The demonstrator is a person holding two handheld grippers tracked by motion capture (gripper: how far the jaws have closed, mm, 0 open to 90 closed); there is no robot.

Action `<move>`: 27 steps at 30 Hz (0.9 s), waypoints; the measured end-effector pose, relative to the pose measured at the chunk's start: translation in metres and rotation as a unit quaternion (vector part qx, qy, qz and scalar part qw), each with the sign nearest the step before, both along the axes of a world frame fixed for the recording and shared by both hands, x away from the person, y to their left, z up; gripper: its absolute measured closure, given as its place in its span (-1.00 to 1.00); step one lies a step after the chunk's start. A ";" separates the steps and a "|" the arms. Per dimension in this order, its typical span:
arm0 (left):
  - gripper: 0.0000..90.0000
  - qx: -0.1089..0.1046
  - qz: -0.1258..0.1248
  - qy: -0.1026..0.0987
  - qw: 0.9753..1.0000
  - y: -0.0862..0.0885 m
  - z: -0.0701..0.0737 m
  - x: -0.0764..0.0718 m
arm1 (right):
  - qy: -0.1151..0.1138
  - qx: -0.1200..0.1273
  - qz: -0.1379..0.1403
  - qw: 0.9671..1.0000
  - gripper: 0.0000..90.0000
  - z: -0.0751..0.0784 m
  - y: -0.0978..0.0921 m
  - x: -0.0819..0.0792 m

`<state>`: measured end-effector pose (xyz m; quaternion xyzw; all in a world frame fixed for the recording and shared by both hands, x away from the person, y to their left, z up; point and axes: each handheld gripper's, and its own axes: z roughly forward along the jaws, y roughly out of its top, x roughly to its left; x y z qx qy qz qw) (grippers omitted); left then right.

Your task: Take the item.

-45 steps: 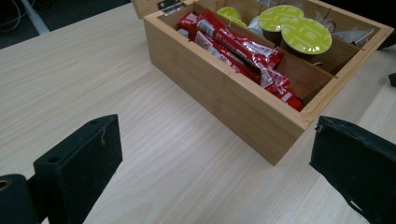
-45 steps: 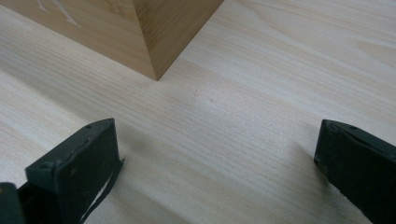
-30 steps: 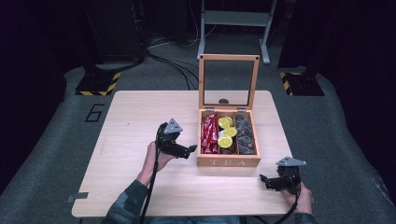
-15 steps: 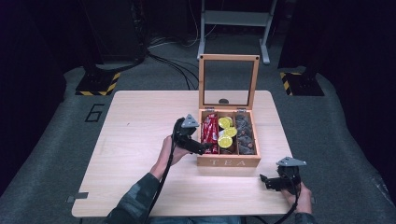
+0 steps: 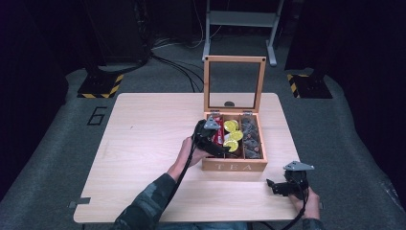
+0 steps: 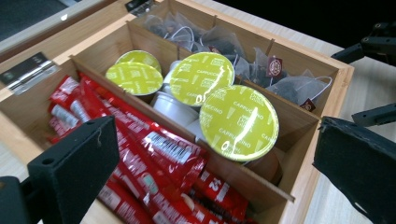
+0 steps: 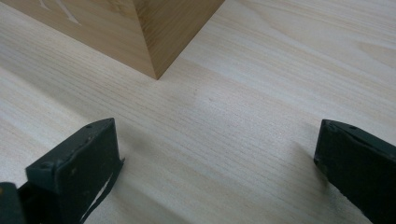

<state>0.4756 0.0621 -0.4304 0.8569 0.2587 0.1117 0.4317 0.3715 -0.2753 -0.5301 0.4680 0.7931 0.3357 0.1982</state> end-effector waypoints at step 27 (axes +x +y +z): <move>-0.45 0.058 -0.036 -0.007 0.998 -0.040 -0.016 0.003 | 0.000 0.000 0.000 1.000 -1.00 0.000 0.000 0.000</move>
